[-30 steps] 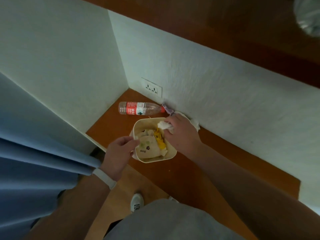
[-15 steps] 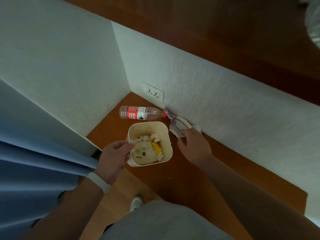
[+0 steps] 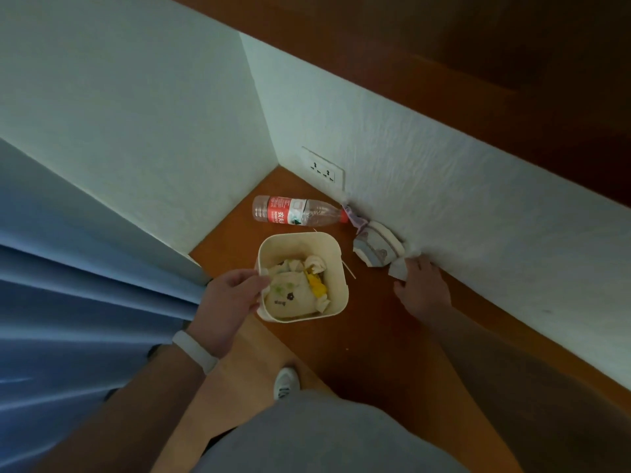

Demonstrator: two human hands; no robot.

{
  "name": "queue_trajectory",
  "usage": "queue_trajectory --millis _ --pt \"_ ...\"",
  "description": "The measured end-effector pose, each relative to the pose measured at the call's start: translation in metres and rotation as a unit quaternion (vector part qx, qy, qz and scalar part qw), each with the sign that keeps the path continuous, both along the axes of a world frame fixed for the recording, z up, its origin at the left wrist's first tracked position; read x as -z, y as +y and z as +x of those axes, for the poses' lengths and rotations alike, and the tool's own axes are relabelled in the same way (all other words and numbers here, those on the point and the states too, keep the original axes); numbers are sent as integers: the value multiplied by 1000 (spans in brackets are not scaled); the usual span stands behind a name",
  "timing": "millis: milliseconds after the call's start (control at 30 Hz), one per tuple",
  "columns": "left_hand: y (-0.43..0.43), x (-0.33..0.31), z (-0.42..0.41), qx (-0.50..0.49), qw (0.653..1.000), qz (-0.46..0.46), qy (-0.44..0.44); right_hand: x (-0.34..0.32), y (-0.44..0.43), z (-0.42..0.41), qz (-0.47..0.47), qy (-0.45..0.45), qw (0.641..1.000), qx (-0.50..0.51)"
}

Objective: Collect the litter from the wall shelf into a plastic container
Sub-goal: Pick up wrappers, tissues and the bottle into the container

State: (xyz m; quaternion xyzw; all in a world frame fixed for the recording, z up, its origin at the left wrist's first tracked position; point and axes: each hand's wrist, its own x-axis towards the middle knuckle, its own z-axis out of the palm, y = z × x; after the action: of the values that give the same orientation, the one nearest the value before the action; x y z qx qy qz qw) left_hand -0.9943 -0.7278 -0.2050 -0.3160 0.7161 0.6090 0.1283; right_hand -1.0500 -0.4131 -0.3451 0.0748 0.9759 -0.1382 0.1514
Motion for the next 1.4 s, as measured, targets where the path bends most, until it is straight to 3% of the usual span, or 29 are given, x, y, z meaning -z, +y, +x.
queue_trajectory --millis 367,600,867,1000,1400 --pt "5 5 2 23 1000 3 -4 -16 -5 12 -39 -35 999 -6" --pt "4 7 -7 67 997 25 -2 -67 -20 42 -102 51 992 51" --pt "3 11 -18 105 994 37 7 -148 -77 63 -159 209 965 -21" --pt "-2 12 -20 121 991 53 23 -153 -105 61 -190 193 962 -32" --pt "-43 27 -25 122 991 61 15 -142 -146 48 -147 145 975 -79"
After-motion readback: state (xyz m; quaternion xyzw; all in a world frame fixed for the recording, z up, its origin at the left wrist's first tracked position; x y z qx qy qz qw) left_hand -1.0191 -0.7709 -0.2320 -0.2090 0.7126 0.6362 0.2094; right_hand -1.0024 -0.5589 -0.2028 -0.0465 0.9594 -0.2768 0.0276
